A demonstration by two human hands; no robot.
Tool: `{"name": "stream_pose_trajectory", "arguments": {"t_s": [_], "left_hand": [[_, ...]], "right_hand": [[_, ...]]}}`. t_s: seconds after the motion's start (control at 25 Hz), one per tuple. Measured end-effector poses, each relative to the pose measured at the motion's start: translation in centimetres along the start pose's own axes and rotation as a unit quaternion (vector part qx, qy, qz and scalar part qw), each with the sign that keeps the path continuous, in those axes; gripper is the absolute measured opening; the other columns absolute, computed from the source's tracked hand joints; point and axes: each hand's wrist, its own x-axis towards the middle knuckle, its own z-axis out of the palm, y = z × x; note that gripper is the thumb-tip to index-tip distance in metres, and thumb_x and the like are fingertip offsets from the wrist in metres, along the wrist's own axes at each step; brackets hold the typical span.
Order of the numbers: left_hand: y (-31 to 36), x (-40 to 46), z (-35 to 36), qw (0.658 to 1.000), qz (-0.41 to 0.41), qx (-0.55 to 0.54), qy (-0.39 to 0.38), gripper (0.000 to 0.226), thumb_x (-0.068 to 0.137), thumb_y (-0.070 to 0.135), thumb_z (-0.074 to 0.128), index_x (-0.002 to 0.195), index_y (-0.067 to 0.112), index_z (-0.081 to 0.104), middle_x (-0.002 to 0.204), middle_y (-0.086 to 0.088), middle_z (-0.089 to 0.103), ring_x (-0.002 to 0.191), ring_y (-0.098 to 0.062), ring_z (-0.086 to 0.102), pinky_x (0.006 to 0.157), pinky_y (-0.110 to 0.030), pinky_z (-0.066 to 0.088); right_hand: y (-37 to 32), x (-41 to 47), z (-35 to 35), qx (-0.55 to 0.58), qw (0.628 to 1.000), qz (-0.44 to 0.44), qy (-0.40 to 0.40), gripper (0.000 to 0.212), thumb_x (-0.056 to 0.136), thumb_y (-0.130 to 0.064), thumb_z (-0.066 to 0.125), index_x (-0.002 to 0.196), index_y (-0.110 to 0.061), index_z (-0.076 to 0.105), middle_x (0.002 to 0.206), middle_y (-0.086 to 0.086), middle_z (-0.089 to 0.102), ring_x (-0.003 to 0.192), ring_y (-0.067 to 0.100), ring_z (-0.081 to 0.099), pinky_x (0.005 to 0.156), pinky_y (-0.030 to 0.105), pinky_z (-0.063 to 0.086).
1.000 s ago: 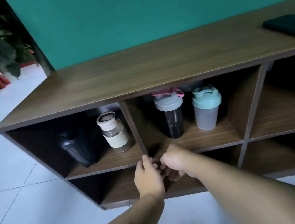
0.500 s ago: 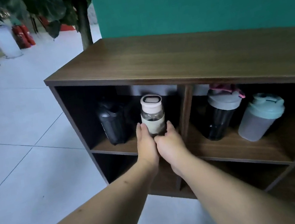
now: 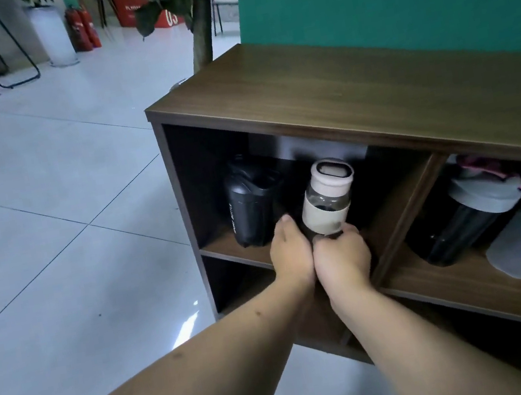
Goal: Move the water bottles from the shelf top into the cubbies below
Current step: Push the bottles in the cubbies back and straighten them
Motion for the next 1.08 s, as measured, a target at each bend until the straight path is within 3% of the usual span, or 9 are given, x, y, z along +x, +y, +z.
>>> {"name": "stream_pose_trajectory", "arguments": {"t_s": [0.08, 0.16, 0.32, 0.44, 0.52, 0.64, 0.8, 0.92, 1.08], "left_hand": [[0.7, 0.1, -2.3, 0.988, 0.035, 0.079, 0.127, 0.047, 0.112, 0.032, 0.038, 0.125, 0.002, 0.071, 0.122, -0.018, 0.073, 0.122, -0.038, 0.064, 0.09, -0.033, 0.042], [1.5, 0.9, -4.5, 0.98, 0.049, 0.069, 0.178, 0.04, 0.112, 0.028, 0.04, 0.135, 0.001, 0.061, 0.122, -0.019, 0.069, 0.117, -0.038, 0.063, 0.084, -0.034, 0.039], [2.7, 3.8, -7.1, 0.994, 0.054, 0.028, 0.095, 0.066, 0.109, 0.044, 0.04, 0.17, 0.023, 0.028, 0.171, -0.011, 0.04, 0.155, -0.032, 0.04, 0.126, -0.045, 0.032], [3.4, 5.3, -7.9, 0.997, -0.002, -0.08, 0.011, 0.07, 0.092, 0.069, 0.042, 0.147, 0.032, 0.063, 0.146, -0.006, 0.07, 0.133, -0.023, 0.064, 0.113, -0.042, 0.05], [3.3, 5.6, -7.7, 0.992, -0.016, -0.118, -0.03, 0.052, 0.108, 0.056, 0.035, 0.107, 0.04, 0.084, 0.106, 0.002, 0.086, 0.111, -0.018, 0.073, 0.099, -0.036, 0.055], [3.3, 5.7, -7.0, 0.983, -0.043, -0.163, -0.07, 0.071, 0.113, 0.048, 0.03, 0.07, 0.044, 0.086, 0.083, 0.011, 0.086, 0.107, -0.018, 0.074, 0.106, -0.039, 0.052], [3.6, 5.6, -6.4, 0.984, -0.047, -0.154, -0.073, 0.062, 0.115, 0.042, 0.029, 0.081, 0.029, 0.078, 0.071, 0.011, 0.083, 0.092, -0.012, 0.072, 0.09, -0.032, 0.052], [3.5, 5.5, -6.0, 0.982, -0.04, -0.165, -0.082, 0.058, 0.115, 0.041, 0.029, 0.084, 0.029, 0.076, 0.075, 0.007, 0.084, 0.084, -0.011, 0.077, 0.078, -0.025, 0.055], [3.5, 5.3, -5.9, 0.983, -0.022, -0.164, -0.08, 0.051, 0.115, 0.043, 0.031, 0.094, 0.03, 0.075, 0.09, 0.005, 0.085, 0.089, -0.008, 0.077, 0.088, -0.026, 0.055]], "right_hand": [[-0.5, -1.7, 1.7, 0.011, 1.0, 0.014, -0.001, 0.034, 0.086, -0.016, 0.061, 0.119, -0.012, 0.065, 0.105, 0.01, 0.072, 0.102, 0.035, 0.067, 0.079, 0.033, 0.048], [-1.5, -2.8, 4.2, 0.051, 0.997, 0.012, -0.06, 0.04, 0.086, -0.012, 0.063, 0.126, -0.011, 0.064, 0.113, 0.01, 0.071, 0.108, 0.031, 0.067, 0.091, 0.037, 0.053], [-3.7, -2.6, 7.9, 0.082, 0.989, -0.012, -0.125, 0.079, 0.073, -0.024, 0.059, 0.15, -0.023, 0.045, 0.135, 0.009, 0.066, 0.119, 0.03, 0.064, 0.103, 0.047, 0.052], [-4.0, -2.4, 9.0, 0.075, 0.988, -0.022, -0.133, 0.088, 0.065, -0.029, 0.054, 0.152, -0.031, 0.041, 0.128, 0.006, 0.07, 0.112, 0.029, 0.068, 0.098, 0.048, 0.056], [-3.6, -1.7, 9.2, 0.089, 0.987, -0.024, -0.129, 0.087, 0.064, -0.028, 0.055, 0.15, -0.034, 0.042, 0.124, 0.004, 0.073, 0.108, 0.026, 0.07, 0.096, 0.046, 0.057], [-2.8, -0.7, 9.5, 0.117, 0.984, -0.028, -0.133, 0.09, 0.064, -0.024, 0.056, 0.151, -0.039, 0.038, 0.127, 0.0, 0.072, 0.109, 0.022, 0.071, 0.097, 0.044, 0.057], [-2.7, -0.2, 9.0, 0.138, 0.978, -0.031, -0.153, 0.096, 0.068, -0.016, 0.055, 0.156, -0.043, 0.027, 0.139, -0.002, 0.064, 0.117, 0.018, 0.066, 0.103, 0.039, 0.053], [-2.2, 0.6, 8.8, 0.132, 0.975, -0.035, -0.175, 0.095, 0.079, -0.008, 0.057, 0.159, -0.042, 0.021, 0.144, -0.003, 0.059, 0.115, 0.014, 0.061, 0.093, 0.029, 0.049], [-1.4, 1.4, 8.8, 0.124, 0.972, -0.035, -0.195, 0.094, 0.084, -0.007, 0.056, 0.16, -0.042, 0.014, 0.149, 0.001, 0.054, 0.112, 0.012, 0.058, 0.088, 0.025, 0.044]]}}
